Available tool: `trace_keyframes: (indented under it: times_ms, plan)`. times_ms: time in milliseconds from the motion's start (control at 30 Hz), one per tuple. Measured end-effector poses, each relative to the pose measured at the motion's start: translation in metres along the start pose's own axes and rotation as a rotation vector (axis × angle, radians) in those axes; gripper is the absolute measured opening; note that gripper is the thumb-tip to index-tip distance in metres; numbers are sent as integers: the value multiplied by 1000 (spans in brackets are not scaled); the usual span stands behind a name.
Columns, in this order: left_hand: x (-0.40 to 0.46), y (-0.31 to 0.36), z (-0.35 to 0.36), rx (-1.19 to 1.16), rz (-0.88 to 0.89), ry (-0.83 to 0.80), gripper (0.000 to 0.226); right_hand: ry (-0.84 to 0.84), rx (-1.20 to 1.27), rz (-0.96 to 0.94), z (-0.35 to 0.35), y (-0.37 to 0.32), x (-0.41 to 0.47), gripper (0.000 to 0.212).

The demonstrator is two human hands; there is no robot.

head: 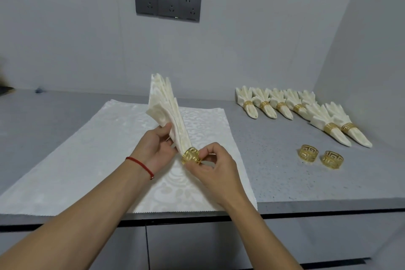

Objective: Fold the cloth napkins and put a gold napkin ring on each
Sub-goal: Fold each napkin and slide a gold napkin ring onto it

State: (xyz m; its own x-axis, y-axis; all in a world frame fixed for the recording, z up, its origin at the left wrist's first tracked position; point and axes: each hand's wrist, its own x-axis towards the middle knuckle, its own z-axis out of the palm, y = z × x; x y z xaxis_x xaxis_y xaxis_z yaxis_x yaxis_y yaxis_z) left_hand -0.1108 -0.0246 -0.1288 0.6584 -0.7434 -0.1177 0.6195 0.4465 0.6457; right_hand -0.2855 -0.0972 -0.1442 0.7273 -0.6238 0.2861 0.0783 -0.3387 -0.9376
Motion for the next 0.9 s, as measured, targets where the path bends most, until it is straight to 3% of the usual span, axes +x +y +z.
trace_keyframes:
  times_ms: [133,300,467,600,667,767,900]
  plan:
    - [-9,-17,1,-22,-83,-29,37,120,-102,-110,8,-5,13,26]
    - [-15,-24,8,121,-116,-51,31,79,-402,-196,7,-16,28,23]
    - [-18,-24,9,184,-178,-84,35,105,-492,-262,10,-18,31,25]
    - [-14,-14,5,30,-89,-72,12,160,-505,-306,9,-11,26,27]
    - [-14,-10,8,9,-39,-66,21,191,-512,-347,11,-7,23,30]
    - [-13,-13,19,151,-5,32,34,182,-532,-356,15,-3,21,33]
    - [-13,-17,26,347,-32,85,23,164,-606,-316,16,-1,23,31]
